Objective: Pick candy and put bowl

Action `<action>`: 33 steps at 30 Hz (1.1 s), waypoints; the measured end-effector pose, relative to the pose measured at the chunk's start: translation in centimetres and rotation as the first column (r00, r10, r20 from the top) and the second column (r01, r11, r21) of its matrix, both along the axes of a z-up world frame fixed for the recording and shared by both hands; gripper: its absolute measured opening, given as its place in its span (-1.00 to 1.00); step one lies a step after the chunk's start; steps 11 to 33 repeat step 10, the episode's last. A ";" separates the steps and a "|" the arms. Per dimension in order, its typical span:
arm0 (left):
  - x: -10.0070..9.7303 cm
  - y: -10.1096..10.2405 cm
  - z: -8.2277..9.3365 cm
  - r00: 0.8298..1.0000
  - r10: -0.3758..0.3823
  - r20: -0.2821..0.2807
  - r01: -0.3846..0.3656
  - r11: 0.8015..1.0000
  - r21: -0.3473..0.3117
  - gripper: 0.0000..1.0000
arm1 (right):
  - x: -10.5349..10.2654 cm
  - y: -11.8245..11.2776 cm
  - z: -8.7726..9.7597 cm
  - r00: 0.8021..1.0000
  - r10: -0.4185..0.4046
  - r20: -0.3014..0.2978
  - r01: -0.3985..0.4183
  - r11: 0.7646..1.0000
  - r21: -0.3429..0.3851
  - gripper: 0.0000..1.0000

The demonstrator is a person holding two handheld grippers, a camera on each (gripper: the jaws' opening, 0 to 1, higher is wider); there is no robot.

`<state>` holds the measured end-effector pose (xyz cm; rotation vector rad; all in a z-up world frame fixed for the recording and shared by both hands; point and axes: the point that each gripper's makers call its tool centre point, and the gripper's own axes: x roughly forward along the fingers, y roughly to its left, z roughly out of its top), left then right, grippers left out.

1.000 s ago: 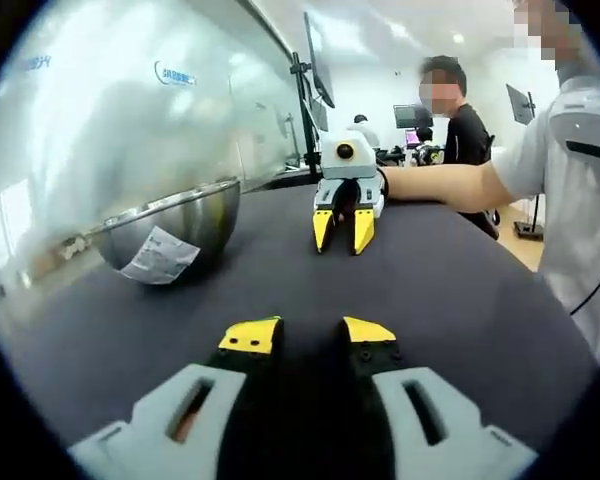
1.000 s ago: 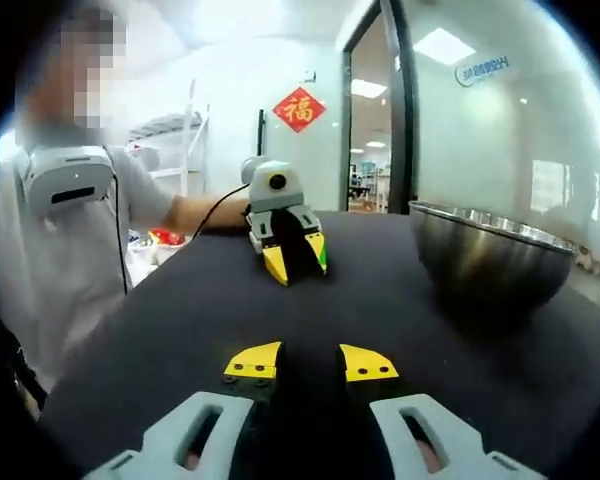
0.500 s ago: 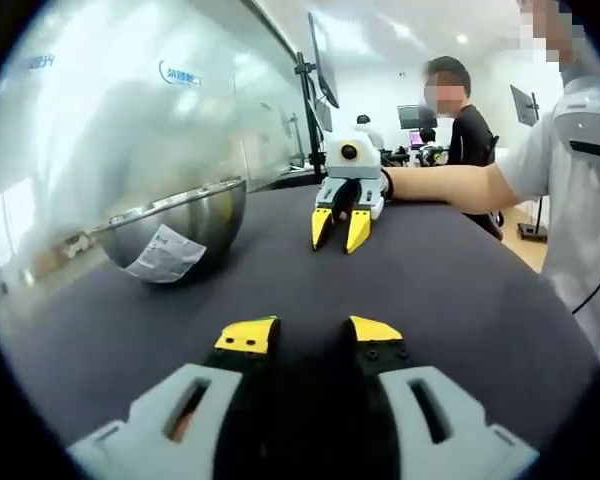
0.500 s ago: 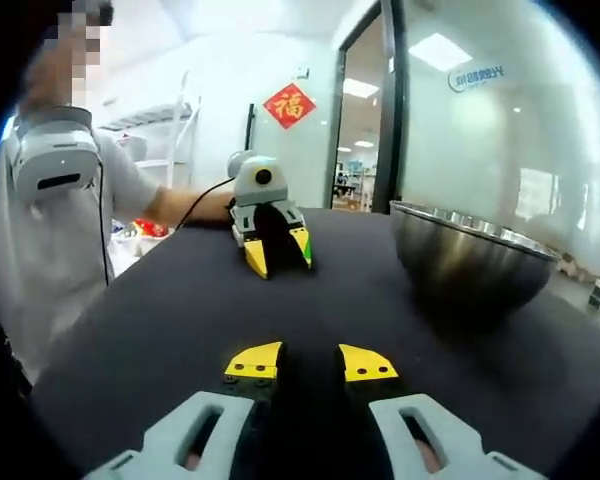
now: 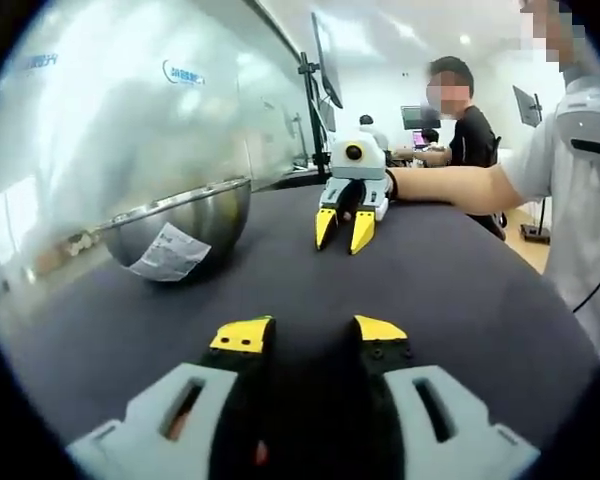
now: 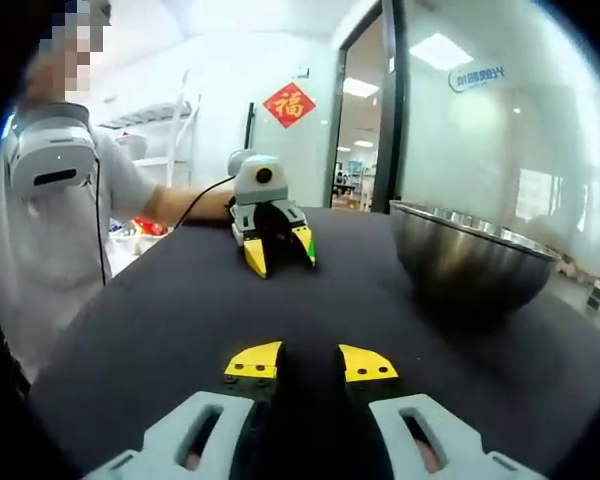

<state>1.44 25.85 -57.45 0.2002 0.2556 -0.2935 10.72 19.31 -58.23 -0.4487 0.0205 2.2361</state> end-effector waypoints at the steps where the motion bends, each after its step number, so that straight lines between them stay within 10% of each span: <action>1: 0.0 0.0 0.0 1.000 0.000 0.000 0.000 1.000 0.000 -0.51 | 0.0 0.0 0.0 1.000 0.000 0.000 0.000 1.000 0.000 -0.69; 33: -0.1 0.0 0.0 1.000 -0.001 -0.002 0.001 1.000 -0.005 -0.53 | -0.1 0.0 0.0 1.000 0.001 0.001 -0.001 1.000 0.001 -0.69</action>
